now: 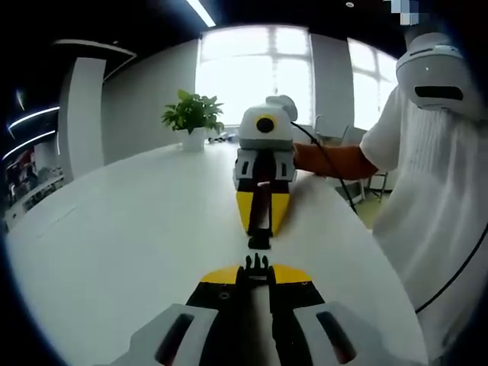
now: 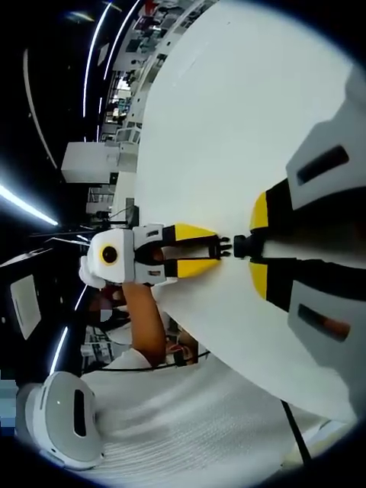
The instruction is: Snap the two parts of the plastic buckle together until the buckle closes and remains connected.
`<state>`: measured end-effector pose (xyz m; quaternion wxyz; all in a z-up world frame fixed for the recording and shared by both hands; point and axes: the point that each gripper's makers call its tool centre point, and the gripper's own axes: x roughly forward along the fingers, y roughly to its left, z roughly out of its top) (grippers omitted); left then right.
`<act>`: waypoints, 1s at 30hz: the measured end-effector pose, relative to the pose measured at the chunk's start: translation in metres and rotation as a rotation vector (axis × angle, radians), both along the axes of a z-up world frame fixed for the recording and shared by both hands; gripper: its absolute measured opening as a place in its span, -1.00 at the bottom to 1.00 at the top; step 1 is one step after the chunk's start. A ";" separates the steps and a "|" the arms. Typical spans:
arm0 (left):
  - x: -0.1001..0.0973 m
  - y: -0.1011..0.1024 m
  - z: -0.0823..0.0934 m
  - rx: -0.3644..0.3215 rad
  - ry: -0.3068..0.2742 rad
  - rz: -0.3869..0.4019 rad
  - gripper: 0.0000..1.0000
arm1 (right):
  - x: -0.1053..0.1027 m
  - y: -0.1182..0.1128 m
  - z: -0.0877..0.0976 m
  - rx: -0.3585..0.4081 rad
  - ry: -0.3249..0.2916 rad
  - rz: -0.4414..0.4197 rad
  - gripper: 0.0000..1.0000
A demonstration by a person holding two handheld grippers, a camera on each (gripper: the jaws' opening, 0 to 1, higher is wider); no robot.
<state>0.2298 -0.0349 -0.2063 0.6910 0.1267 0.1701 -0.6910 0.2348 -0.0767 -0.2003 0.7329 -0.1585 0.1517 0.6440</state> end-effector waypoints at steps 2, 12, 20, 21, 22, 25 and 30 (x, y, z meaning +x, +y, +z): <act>0.000 0.001 0.001 -0.018 0.007 -0.002 -0.76 | 0.001 0.000 0.000 0.001 0.001 0.000 -0.75; -0.001 -0.002 0.001 -0.032 -0.008 -0.020 -0.77 | 0.001 0.004 0.000 -0.003 0.003 0.015 -0.75; 0.000 -0.003 0.001 -0.037 -0.014 -0.023 -0.77 | 0.000 0.007 0.000 -0.009 0.014 0.018 -0.75; 0.000 -0.003 0.001 -0.038 -0.016 -0.022 -0.77 | 0.000 0.007 0.000 -0.011 0.016 0.017 -0.75; 0.000 -0.003 0.001 -0.040 -0.018 -0.021 -0.77 | 0.000 0.007 0.000 -0.014 0.016 0.017 -0.75; 0.000 -0.003 0.001 -0.047 -0.021 -0.024 -0.77 | 0.001 0.007 0.000 -0.016 0.017 0.019 -0.75; -0.001 -0.003 0.002 -0.048 -0.016 -0.026 -0.77 | 0.001 0.007 0.000 -0.008 0.016 0.021 -0.75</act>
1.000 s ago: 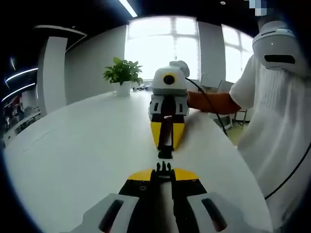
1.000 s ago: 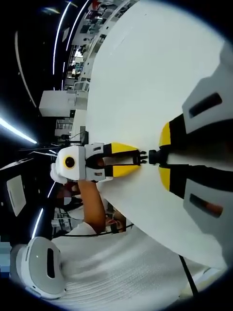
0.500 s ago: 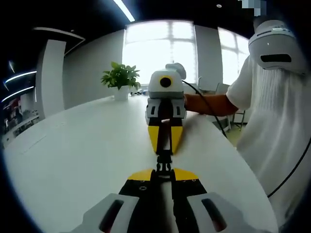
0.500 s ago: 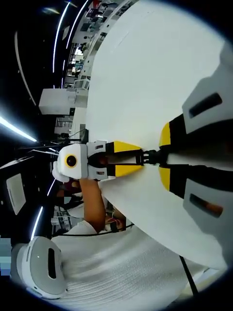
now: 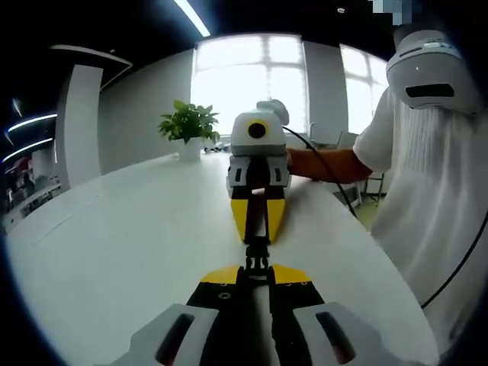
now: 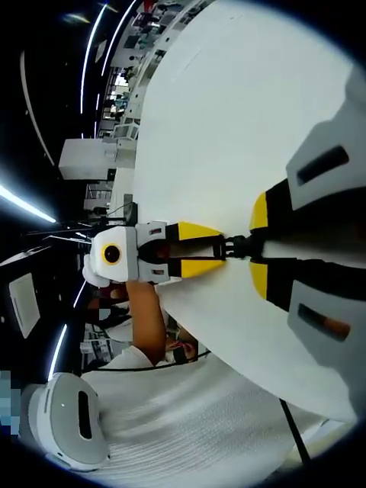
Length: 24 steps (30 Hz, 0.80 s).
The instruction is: Snap the two parts of the plastic buckle together until the buckle closes and remains connected.
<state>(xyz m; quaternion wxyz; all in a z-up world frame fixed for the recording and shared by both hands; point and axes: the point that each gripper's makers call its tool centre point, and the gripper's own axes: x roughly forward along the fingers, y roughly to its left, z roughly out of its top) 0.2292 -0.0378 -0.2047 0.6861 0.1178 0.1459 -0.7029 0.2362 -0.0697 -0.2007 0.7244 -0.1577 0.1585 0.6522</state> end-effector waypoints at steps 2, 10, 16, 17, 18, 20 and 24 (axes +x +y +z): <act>0.000 0.000 0.000 0.000 0.001 0.001 -0.77 | 0.000 0.000 0.000 0.003 0.000 0.000 -0.75; 0.001 -0.001 0.001 -0.004 0.005 0.009 -0.77 | 0.001 -0.001 0.000 0.007 -0.002 0.000 -0.75; 0.002 -0.002 0.001 -0.003 -0.005 0.006 -0.77 | 0.001 0.000 0.000 0.006 -0.004 0.001 -0.75; 0.002 -0.002 0.001 -0.003 -0.007 0.006 -0.77 | 0.001 0.000 0.000 0.006 -0.003 0.002 -0.76; 0.001 -0.002 0.001 -0.003 -0.008 0.003 -0.77 | 0.001 0.000 0.000 0.006 -0.003 0.002 -0.76; 0.001 -0.003 0.001 0.001 0.001 0.004 -0.78 | 0.001 0.001 0.000 0.004 -0.003 0.003 -0.76; 0.001 -0.003 0.001 0.003 0.011 0.002 -0.78 | 0.001 0.000 0.000 0.004 -0.002 0.004 -0.76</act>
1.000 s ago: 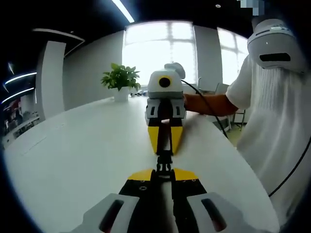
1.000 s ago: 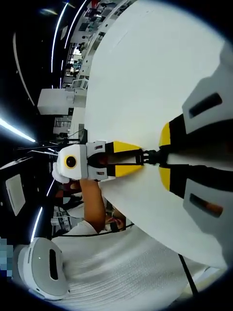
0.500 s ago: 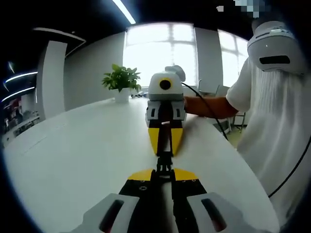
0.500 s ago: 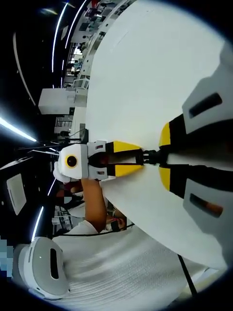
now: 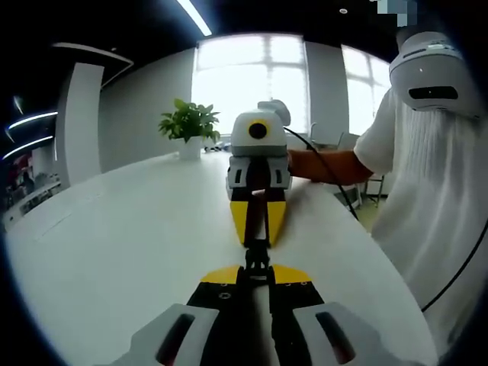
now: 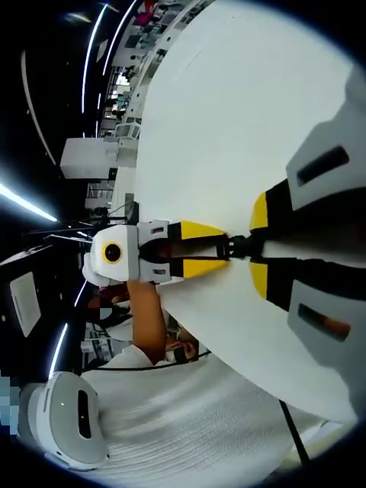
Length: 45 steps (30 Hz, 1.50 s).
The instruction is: Snap the two parts of the plastic buckle together until the buckle closes and remains connected.
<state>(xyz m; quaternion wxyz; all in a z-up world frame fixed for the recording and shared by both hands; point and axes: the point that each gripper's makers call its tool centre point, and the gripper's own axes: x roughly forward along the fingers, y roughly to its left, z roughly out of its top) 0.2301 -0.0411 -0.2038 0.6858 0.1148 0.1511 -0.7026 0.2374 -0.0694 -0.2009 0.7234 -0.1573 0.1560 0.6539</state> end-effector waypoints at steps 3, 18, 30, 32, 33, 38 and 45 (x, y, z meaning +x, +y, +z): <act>0.000 -0.001 0.000 0.002 0.005 -0.006 -0.78 | 0.000 0.001 0.000 0.002 -0.001 0.005 -0.77; -0.001 -0.004 -0.001 0.021 0.032 -0.014 -0.80 | -0.001 0.003 -0.002 -0.001 0.007 0.026 -0.78; -0.001 -0.006 -0.001 0.025 0.032 -0.022 -0.81 | -0.001 0.003 -0.002 -0.001 0.015 0.046 -0.79; -0.001 -0.007 -0.001 0.024 0.031 -0.024 -0.81 | -0.001 0.003 -0.002 0.000 0.015 0.048 -0.79; -0.001 -0.007 -0.001 0.025 0.031 -0.027 -0.81 | -0.001 0.003 -0.001 -0.001 0.017 0.051 -0.79; -0.001 -0.008 -0.001 0.032 0.032 -0.038 -0.81 | -0.001 0.004 -0.001 -0.002 0.024 0.068 -0.79; -0.003 -0.009 -0.001 0.023 0.036 -0.077 -0.81 | -0.002 0.006 -0.002 -0.008 0.034 0.118 -0.79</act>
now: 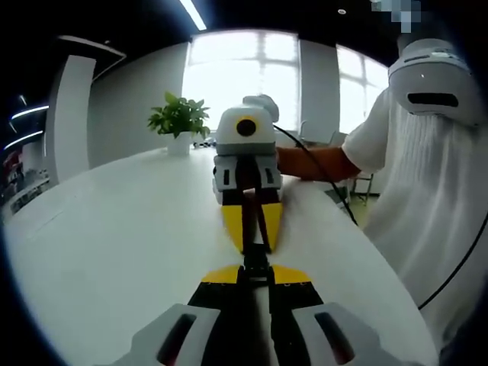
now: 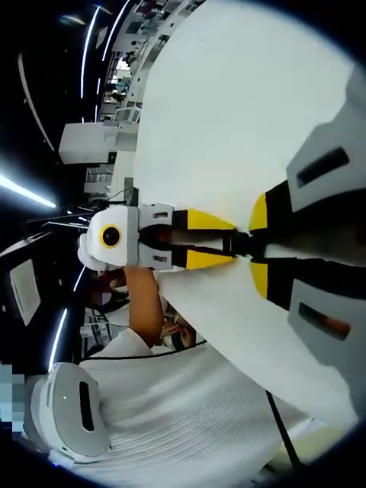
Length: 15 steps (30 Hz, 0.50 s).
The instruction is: Snap the two parts of the plastic buckle together until the buckle closes and remains connected.
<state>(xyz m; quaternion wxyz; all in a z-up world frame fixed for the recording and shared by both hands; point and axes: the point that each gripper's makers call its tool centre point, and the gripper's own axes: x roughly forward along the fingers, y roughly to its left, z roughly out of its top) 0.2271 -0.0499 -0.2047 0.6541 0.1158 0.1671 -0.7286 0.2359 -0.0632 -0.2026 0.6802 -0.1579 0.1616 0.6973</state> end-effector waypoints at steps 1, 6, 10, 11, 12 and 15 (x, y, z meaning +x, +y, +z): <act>0.000 0.000 0.000 0.003 -0.003 -0.008 -0.81 | -0.001 0.000 0.000 -0.004 -0.001 0.009 -0.79; 0.000 -0.003 -0.002 0.016 0.012 -0.009 -0.81 | -0.002 0.002 -0.002 -0.004 0.001 0.023 -0.79; 0.005 0.003 -0.002 0.014 0.013 -0.004 -0.80 | -0.003 0.000 -0.003 -0.006 -0.005 0.020 -0.79; 0.002 -0.006 -0.002 0.014 0.013 -0.001 -0.80 | -0.004 -0.001 -0.003 -0.003 -0.008 0.016 -0.79; 0.002 -0.009 -0.003 0.013 0.011 0.002 -0.80 | -0.004 -0.001 -0.003 -0.003 -0.012 0.014 -0.79; 0.007 -0.007 -0.001 0.012 0.008 0.012 -0.79 | -0.005 -0.002 -0.002 -0.010 -0.019 -0.008 -0.77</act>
